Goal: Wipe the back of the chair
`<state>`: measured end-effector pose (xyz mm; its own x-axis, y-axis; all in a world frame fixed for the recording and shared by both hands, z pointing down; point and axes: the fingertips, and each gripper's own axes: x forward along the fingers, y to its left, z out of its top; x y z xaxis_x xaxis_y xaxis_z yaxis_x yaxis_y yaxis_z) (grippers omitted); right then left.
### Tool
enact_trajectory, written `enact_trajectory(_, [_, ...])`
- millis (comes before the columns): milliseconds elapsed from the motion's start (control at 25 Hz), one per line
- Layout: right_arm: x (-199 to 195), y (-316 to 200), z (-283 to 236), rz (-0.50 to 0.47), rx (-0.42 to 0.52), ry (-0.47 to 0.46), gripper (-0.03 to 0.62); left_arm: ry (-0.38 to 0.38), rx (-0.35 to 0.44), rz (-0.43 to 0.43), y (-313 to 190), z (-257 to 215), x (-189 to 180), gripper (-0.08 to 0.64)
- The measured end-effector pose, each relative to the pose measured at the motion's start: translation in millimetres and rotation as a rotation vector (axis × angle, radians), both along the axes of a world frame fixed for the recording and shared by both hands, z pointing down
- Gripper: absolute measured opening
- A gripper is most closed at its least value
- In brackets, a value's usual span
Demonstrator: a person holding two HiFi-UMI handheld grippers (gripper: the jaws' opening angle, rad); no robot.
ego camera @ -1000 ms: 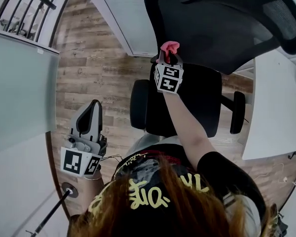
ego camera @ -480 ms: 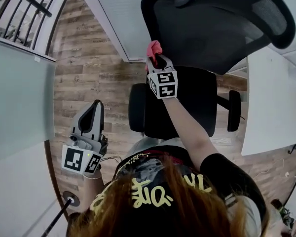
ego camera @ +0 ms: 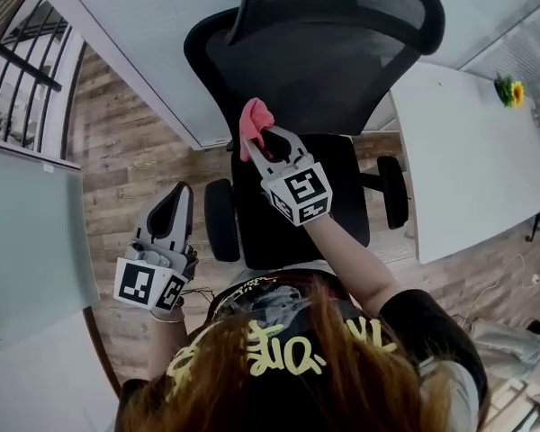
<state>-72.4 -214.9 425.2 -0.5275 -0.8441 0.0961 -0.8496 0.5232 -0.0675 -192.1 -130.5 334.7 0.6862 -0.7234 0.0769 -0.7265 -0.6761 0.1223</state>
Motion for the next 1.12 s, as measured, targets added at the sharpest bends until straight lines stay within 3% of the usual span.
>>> enact_trajectory(240, [67.8, 34.7, -43.0, 0.048, 0.084, 0.000, 0.071, 0.010, 0.030, 0.126, -4.0, -8.8, 73.1, -0.011])
enact_trajectory(560, [145.1, 74.3, -81.2, 0.118, 0.147, -0.006, 0.071, 0.012, 0.058, 0.224, 0.2, -21.5, 146.4, -0.011])
enact_trajectory(1120, [190.3, 92.3, -98.0, 0.104, 0.186, -0.037, 0.071, 0.012, 0.082, 0.237, 0.6, -27.4, 195.5, -0.011])
